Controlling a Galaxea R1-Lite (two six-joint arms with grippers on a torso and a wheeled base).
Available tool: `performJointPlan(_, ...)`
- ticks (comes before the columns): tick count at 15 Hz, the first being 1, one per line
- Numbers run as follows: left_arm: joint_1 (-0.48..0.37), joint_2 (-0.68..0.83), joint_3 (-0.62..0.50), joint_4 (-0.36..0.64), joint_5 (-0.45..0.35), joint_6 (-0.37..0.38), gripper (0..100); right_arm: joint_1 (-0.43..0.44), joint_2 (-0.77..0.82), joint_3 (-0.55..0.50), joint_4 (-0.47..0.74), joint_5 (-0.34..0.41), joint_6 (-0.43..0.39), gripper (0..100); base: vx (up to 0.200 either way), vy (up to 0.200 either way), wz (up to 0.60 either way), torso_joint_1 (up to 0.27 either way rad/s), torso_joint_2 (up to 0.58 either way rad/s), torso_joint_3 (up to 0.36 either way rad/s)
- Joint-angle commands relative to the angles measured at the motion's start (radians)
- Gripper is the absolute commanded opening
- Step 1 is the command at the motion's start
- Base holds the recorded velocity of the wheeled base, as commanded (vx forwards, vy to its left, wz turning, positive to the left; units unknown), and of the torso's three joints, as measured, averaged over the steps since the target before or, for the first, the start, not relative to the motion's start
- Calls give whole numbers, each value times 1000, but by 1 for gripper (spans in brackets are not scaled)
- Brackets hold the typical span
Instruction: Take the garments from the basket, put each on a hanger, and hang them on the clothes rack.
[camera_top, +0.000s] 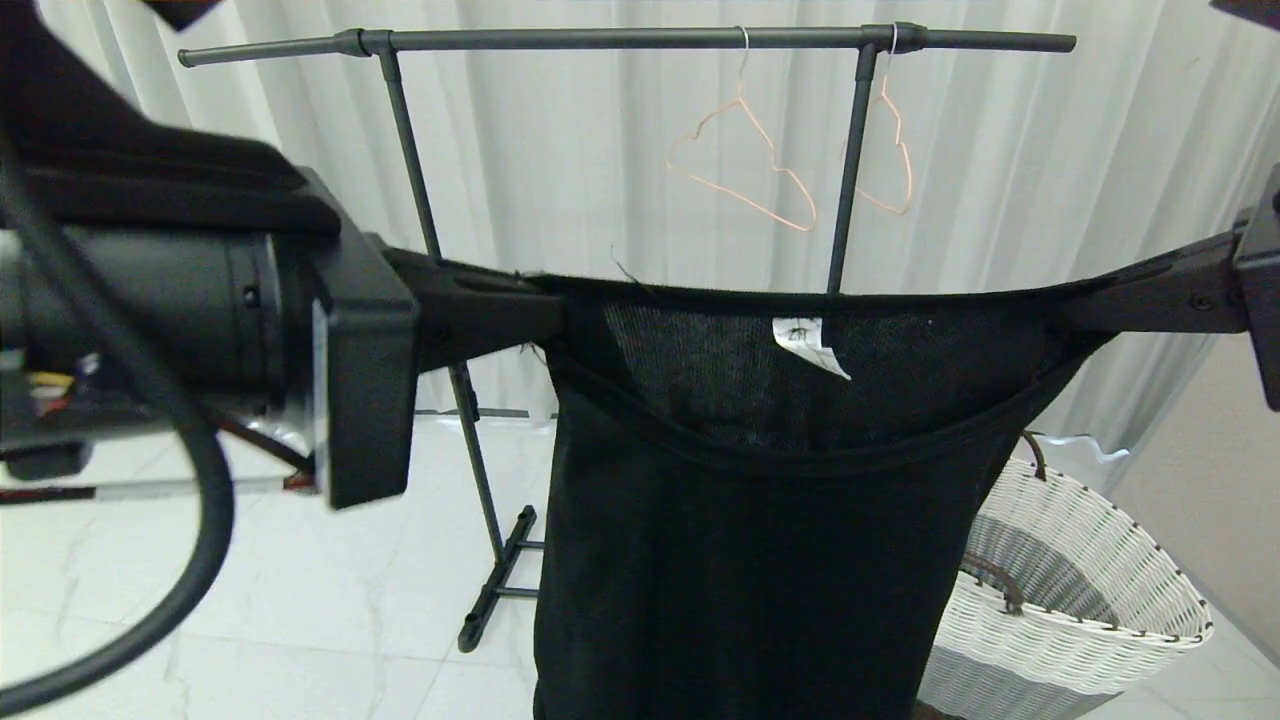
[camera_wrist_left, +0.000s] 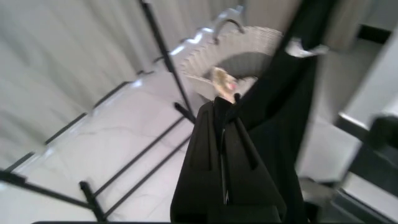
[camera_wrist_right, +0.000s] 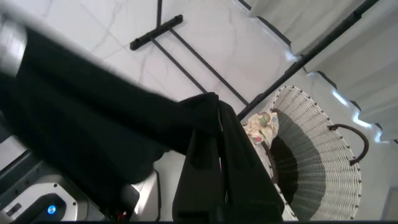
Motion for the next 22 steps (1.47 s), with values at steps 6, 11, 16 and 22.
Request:
performJointPlan(6, 46, 74, -53, -2, -2, -49, 0, -2, -25, 12, -2, 2, 0, 0, 0, 0, 0, 0, 0, 0)
performJointPlan(11, 46, 74, -52, 0, 5, -49, 0, -4, -44, 20, -1, 9, 3, 100, 0, 0, 0, 0, 0, 0)
performJointPlan(16, 123, 42, -16, 21, 162, -30, 0, -123, -143, 164, 5, -74, 5, 100, 0, 0, 0, 0, 0, 0)
performJointPlan(22, 598, -61, 129, 101, 254, 20, 0, -386, -191, 273, 21, -194, 187, 100, 0, 0, 0, 0, 0, 0)
